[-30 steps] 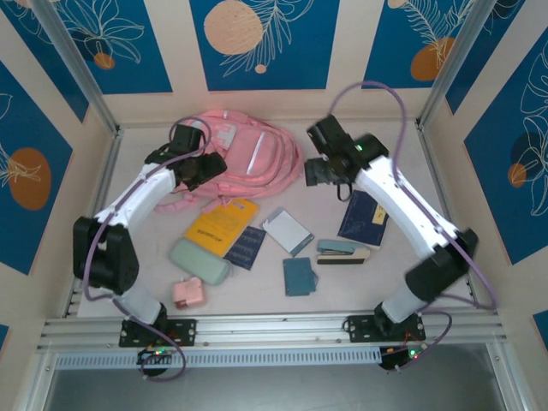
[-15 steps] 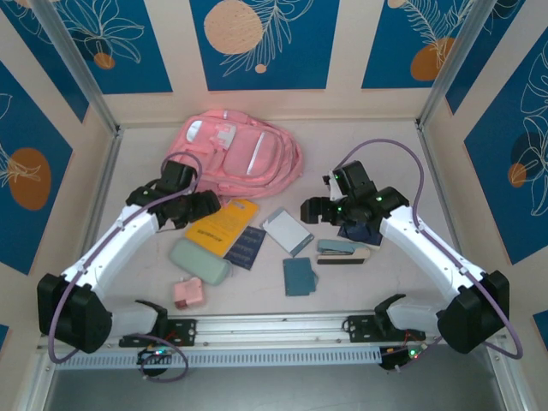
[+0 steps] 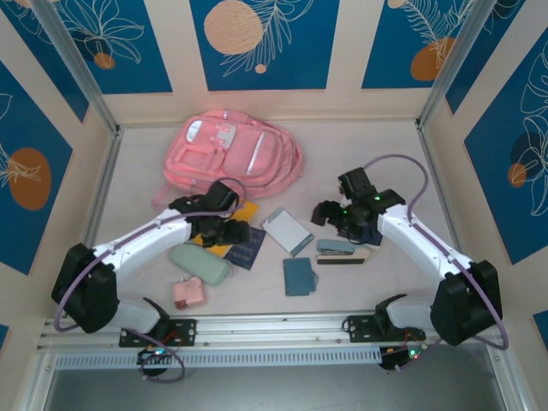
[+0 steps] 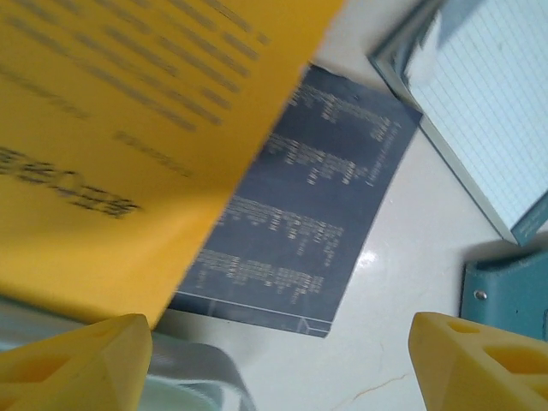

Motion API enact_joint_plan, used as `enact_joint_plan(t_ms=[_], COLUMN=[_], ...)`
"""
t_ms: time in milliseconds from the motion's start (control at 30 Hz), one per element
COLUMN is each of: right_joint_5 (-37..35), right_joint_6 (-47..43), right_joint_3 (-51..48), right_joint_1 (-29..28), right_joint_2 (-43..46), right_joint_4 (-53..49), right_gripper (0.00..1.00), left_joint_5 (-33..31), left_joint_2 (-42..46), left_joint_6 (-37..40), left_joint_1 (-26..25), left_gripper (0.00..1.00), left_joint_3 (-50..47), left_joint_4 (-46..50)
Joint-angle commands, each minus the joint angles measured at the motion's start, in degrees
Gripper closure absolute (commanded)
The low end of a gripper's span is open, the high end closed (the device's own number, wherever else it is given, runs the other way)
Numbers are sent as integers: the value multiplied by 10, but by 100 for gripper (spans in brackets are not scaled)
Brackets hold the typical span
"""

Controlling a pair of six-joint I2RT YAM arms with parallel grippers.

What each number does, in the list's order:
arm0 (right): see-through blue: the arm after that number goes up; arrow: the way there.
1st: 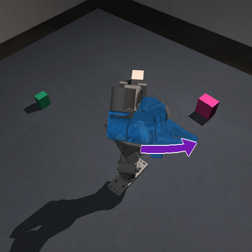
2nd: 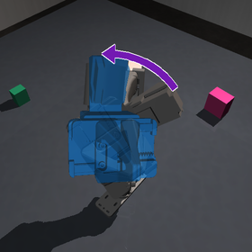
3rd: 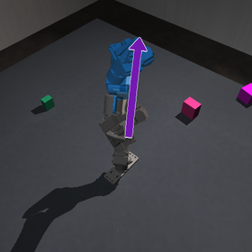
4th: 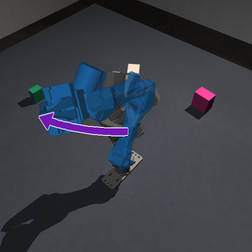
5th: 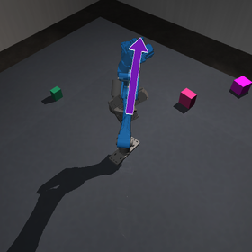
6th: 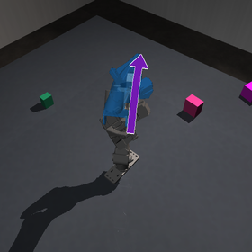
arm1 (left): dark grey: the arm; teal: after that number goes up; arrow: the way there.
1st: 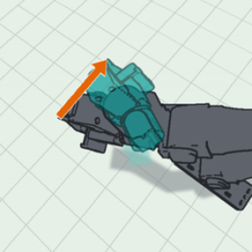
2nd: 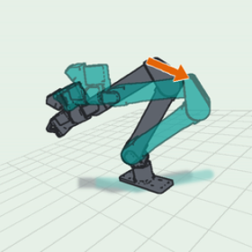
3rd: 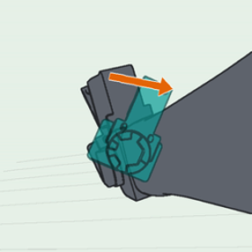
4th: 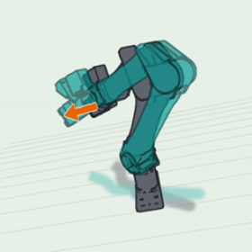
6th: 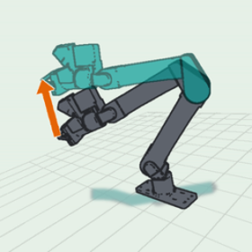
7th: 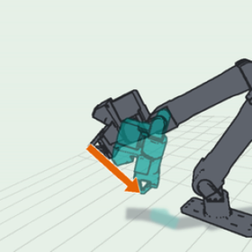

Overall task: Pack the student bag
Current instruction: Pick up the loose stationery from the middle-right of the table.

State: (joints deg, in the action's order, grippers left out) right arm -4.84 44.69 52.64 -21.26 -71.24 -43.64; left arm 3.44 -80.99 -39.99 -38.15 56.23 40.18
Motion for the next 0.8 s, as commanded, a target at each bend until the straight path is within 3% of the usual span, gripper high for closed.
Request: enact_joint_plan(t_ms=[0,133,267,567,767], right_joint_5=[-22,5,7,12,15], right_joint_6=[190,251,350,490,506], right_joint_3=[-42,-88,-99,-178,-204], right_joint_1=[22,33,20,5,16], right_joint_2=[47,72,64,105,81], right_joint_4=[-77,-57,-116,-42,26], right_gripper=[24,33,41,43,46], left_joint_5=[25,27,16,5,-5], left_joint_2=[-23,-40,-38,-24,-10], left_joint_6=[7,11,20,18,18], left_joint_1=[-13,-13,-13,-12,-11], left_gripper=[22,23,22,23,22], left_joint_3=[20,36,48,35,35], left_joint_4=[-29,-34,-25,-26,-21])
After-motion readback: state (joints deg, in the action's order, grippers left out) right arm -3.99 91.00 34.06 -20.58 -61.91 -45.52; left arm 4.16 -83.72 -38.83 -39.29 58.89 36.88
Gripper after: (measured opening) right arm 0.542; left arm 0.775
